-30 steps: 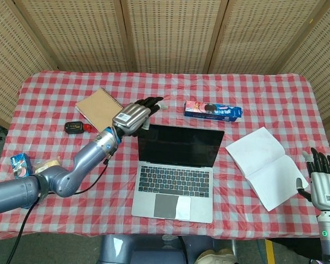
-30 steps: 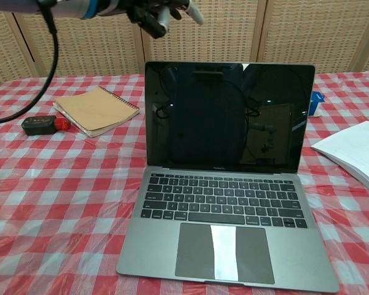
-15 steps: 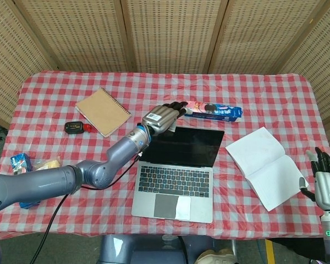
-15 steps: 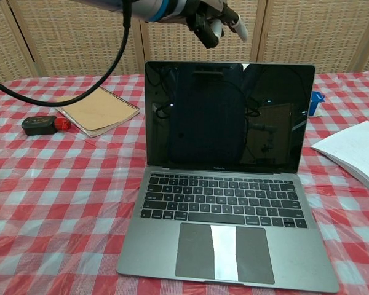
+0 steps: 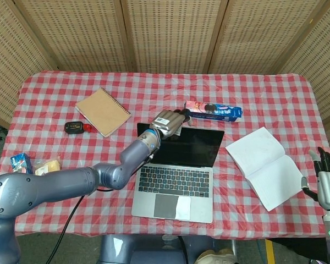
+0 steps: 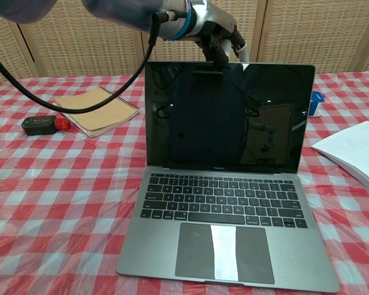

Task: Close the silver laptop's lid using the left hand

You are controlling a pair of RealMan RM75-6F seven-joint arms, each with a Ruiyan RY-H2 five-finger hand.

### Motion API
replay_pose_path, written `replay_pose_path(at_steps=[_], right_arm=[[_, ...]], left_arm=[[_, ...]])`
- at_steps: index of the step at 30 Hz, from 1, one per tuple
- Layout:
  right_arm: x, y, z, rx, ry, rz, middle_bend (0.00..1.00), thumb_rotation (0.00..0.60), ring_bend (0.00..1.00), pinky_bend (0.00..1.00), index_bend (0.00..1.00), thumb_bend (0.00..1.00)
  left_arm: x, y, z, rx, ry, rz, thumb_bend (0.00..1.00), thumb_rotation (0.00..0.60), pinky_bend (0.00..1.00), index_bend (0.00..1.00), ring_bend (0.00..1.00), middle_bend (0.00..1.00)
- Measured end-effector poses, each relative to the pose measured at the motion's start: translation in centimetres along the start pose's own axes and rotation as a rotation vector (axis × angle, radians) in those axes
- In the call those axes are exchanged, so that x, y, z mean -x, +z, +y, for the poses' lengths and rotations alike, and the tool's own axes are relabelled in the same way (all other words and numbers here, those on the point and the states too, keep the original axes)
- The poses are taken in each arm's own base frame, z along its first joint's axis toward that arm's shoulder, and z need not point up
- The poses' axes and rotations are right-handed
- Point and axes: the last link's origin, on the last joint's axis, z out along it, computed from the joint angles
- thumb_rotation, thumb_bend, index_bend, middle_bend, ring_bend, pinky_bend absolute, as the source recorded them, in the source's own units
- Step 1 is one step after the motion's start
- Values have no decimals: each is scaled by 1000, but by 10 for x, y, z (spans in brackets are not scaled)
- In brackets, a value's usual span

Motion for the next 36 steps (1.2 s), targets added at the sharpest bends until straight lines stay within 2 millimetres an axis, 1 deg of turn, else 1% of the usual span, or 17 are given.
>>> replay_pose_path(at_steps=[3, 7, 12, 18, 23, 28, 36], right_arm=[[0, 0, 0, -1, -2, 0, 0, 600, 0, 0, 12, 656], [1, 0, -1, -2, -4, -3, 0, 600, 0, 0, 12, 655], [2, -1, -2, -4, -8, -7, 0, 600, 0, 0, 12, 656], [2, -2, -3, -9, -7, -5, 0, 600, 0, 0, 12, 656], [1, -3, -5, -16, -8, -4, 0, 600, 0, 0, 12, 656], [2, -4, -7, -21, -8, -5, 0, 600, 0, 0, 14, 656], [2, -6, -11, -35, -16, -4, 0, 600, 0, 0, 14, 664]], left_arm=[[-1, 1, 3, 2, -12, 10, 1000, 600, 316, 423, 262, 235], [-3, -1, 9, 23, -30, 21, 1000, 600, 336, 465, 295, 278], [-4, -9, 16, 62, -31, 26, 1000, 600, 365, 522, 344, 336], [-6, -23, 21, 102, -57, 14, 1000, 600, 377, 539, 359, 352], [-4, -35, 22, 125, -76, -10, 1000, 600, 385, 542, 364, 360], [2, -49, 23, 150, -88, -45, 1000, 600, 385, 542, 364, 360], [19, -76, 22, 185, -79, -92, 1000, 600, 387, 542, 365, 360]])
